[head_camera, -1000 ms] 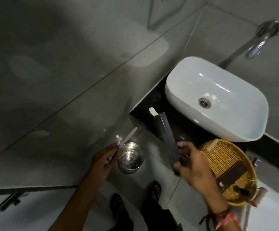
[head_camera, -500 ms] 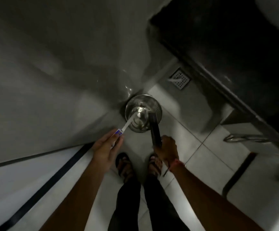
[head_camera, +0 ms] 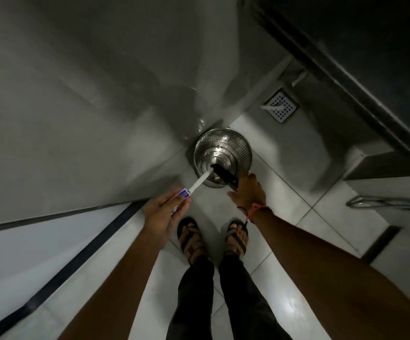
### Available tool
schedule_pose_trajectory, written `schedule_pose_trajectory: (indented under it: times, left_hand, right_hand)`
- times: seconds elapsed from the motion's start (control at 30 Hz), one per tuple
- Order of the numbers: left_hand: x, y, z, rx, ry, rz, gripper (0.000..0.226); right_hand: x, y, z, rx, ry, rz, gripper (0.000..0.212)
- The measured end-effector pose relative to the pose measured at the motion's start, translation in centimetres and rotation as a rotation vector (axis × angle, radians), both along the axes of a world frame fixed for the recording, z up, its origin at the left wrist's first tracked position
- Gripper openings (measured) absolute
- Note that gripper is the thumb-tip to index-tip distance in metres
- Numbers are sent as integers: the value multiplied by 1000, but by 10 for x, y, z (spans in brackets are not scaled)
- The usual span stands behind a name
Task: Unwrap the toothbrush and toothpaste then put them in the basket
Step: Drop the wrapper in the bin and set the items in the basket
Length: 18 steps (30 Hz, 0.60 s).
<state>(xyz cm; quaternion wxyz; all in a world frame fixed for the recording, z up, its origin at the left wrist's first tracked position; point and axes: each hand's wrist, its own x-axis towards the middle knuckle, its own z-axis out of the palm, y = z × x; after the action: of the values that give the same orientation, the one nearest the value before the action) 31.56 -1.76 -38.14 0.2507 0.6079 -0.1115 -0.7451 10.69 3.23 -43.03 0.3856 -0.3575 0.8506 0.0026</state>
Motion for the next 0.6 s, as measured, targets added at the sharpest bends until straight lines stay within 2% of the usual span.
schedule_pose_trajectory:
  times: [0.07,0.2,0.33,0.43,0.5,0.6]
  left_hand:
    - [-1,-1,10,-25,-20,-76,15]
    - [-7,-2,41,-82,-99,-358,21]
    - [-14,-7,92,-122,-106,-605,25]
    - [-20,-15,141,-185,-88,-719,26]
    - [-27,-22,172,-277,-120,-817,24]
    - [-47,-38,225,-408,-81,-930,24]
  right_hand:
    - [1,7,16,-52,19,42,82]
    - [11,26,58,-317,-9,232,72]
    - [26,46,116,-258,-138,446,59]
    - [32,53,169,-216,-196,358,41]
    - [31,56,204,-190,-235,300,40]
    - [22,68,258,-286,-205,265,37]
